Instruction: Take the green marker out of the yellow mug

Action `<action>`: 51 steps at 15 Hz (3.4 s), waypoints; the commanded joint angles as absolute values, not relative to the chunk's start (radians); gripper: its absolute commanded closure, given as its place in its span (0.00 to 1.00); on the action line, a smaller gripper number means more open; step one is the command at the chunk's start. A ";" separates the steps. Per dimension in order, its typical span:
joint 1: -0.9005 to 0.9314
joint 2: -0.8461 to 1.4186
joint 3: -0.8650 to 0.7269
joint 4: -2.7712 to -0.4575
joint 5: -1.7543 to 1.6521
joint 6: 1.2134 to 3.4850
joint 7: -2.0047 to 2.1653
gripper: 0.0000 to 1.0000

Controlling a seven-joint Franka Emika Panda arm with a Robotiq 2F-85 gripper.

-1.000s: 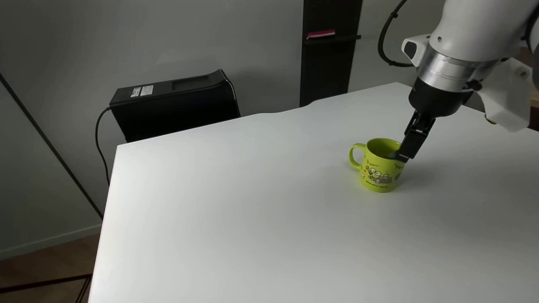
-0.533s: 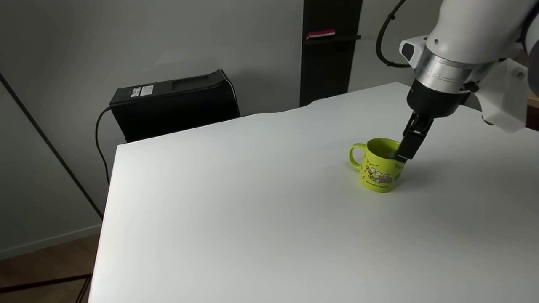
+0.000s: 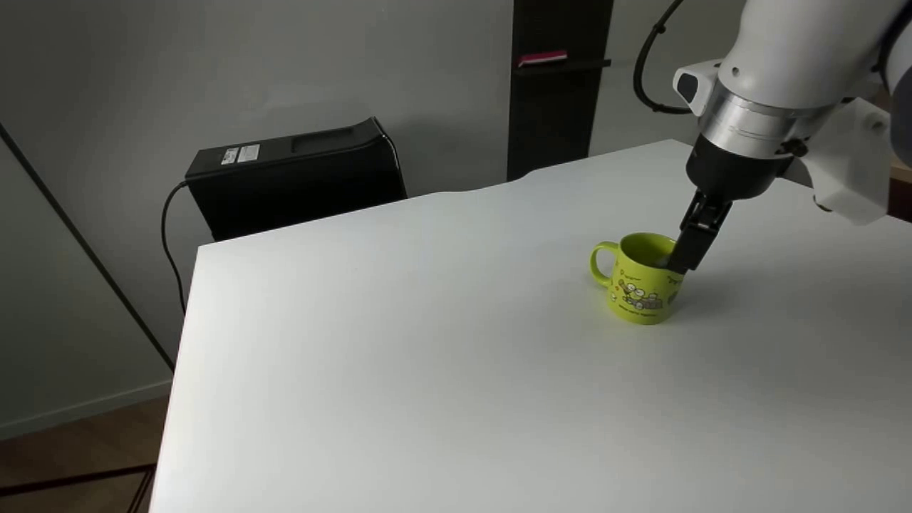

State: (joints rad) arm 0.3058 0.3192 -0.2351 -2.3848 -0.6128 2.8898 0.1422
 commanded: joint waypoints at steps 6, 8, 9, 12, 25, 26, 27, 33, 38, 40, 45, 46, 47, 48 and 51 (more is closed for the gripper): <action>0.361 0.337 -0.285 -2.363 -0.644 2.893 0.194 0.75; 0.366 0.337 -0.290 -2.365 -0.641 2.894 0.191 0.89; 0.369 0.337 -0.293 -2.365 -0.640 2.895 0.191 0.95; 0.373 0.334 -0.301 -2.367 -0.635 2.897 0.187 0.96; 0.216 0.192 -0.156 -2.316 -0.505 2.644 0.091 0.94; 0.183 0.179 -0.124 -2.312 -0.436 2.613 0.040 0.94; 0.162 0.169 -0.106 -2.302 -0.396 2.582 0.017 0.94; 0.050 0.099 -0.017 -2.247 -0.104 2.404 -0.222 0.94; 0.026 0.046 -0.013 -2.224 -0.072 2.319 -0.251 0.94; 0.023 0.028 -0.007 -2.229 -0.030 2.296 -0.296 0.94; 0.039 0.017 0.023 -2.258 0.070 2.306 -0.399 0.94; 0.042 0.018 0.032 -2.265 0.084 2.313 -0.416 0.94; 0.045 0.020 0.039 -2.274 0.095 2.321 -0.432 0.94; 0.048 0.022 0.048 -2.284 0.103 2.332 -0.447 0.94; 0.055 0.026 0.066 -2.334 0.105 2.400 -0.476 0.94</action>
State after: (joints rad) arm 0.0493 0.0348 0.0539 -2.2871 0.0852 2.3416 -0.4380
